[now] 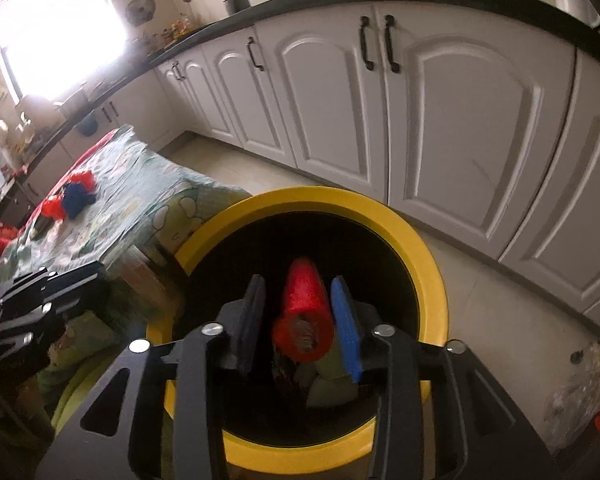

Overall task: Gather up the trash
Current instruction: 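Open the right tool over the bin while the left tool releases the green wrapper, then move both open tools back toward the red and blue plastic bags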

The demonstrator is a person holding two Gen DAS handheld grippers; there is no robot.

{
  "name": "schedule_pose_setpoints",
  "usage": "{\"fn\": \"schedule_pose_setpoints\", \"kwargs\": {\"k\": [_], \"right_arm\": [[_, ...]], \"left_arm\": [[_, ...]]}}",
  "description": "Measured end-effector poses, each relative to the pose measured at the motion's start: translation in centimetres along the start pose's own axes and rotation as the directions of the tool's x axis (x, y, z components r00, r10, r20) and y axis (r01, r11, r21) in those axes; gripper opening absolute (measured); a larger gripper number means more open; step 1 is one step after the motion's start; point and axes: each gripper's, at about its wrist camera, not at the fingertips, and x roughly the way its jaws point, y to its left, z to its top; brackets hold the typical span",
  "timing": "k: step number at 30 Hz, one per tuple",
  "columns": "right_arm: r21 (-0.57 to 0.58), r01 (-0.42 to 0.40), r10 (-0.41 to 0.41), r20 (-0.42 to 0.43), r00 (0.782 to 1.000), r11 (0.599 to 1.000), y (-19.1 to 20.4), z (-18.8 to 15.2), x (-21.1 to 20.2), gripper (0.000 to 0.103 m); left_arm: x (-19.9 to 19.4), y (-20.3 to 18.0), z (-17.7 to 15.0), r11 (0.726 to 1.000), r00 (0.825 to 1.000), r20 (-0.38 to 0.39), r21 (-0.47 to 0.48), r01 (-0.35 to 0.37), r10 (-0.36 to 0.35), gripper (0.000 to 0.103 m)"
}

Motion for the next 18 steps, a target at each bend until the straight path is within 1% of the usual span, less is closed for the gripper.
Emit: {"fn": "schedule_pose_setpoints", "kwargs": {"k": [1,2,3,5,7,9,11,14,18], "right_arm": [[0.008,0.005,-0.005,0.004,1.0,1.0,-0.2,0.0,-0.1,0.044],[0.019,0.008,-0.008,0.009,1.0,1.0,-0.4,0.0,-0.2,0.045],[0.026,0.009,-0.009,0.012,1.0,1.0,-0.6,0.1,-0.2,0.048],[0.034,0.012,-0.013,0.018,1.0,0.999,-0.7,0.2,-0.3,0.051],[0.027,0.012,-0.012,0.022,1.0,1.0,-0.4,0.3,-0.4,0.053],[0.017,0.009,-0.009,0.028,1.0,1.0,0.1,0.4,-0.6,0.054],[0.0,-0.002,0.001,0.036,0.999,1.0,0.8,0.6,-0.8,0.054],[-0.036,-0.009,0.011,0.053,0.999,0.999,2.2,0.9,-1.1,0.057],[-0.091,-0.03,0.037,0.078,0.996,0.995,4.4,1.5,-1.6,0.061]], "left_arm": [[-0.1,0.3,0.0,1.0,1.0,0.003,-0.012,-0.008,0.008,0.049],[-0.2,0.6,0.0,1.0,1.0,0.005,-0.023,-0.014,0.014,0.054],[-0.4,1.0,-0.1,0.999,1.0,0.01,-0.038,-0.017,0.017,0.061],[-0.9,1.7,-0.1,0.998,0.999,0.023,-0.063,-0.026,0.027,0.069],[-1.5,2.4,-0.1,0.996,0.998,0.041,-0.076,-0.05,0.053,0.085],[-2.2,3.0,-0.1,0.994,0.996,0.057,-0.089,-0.066,0.071,0.086],[-2.9,3.8,-0.1,0.99,0.993,0.071,-0.106,-0.088,0.096,0.092],[-3.9,4.9,-0.2,0.984,0.987,0.094,-0.127,-0.122,0.134,0.092],[-5.6,6.7,-0.2,0.969,0.97,0.13,-0.164,-0.183,0.205,0.092]]}}
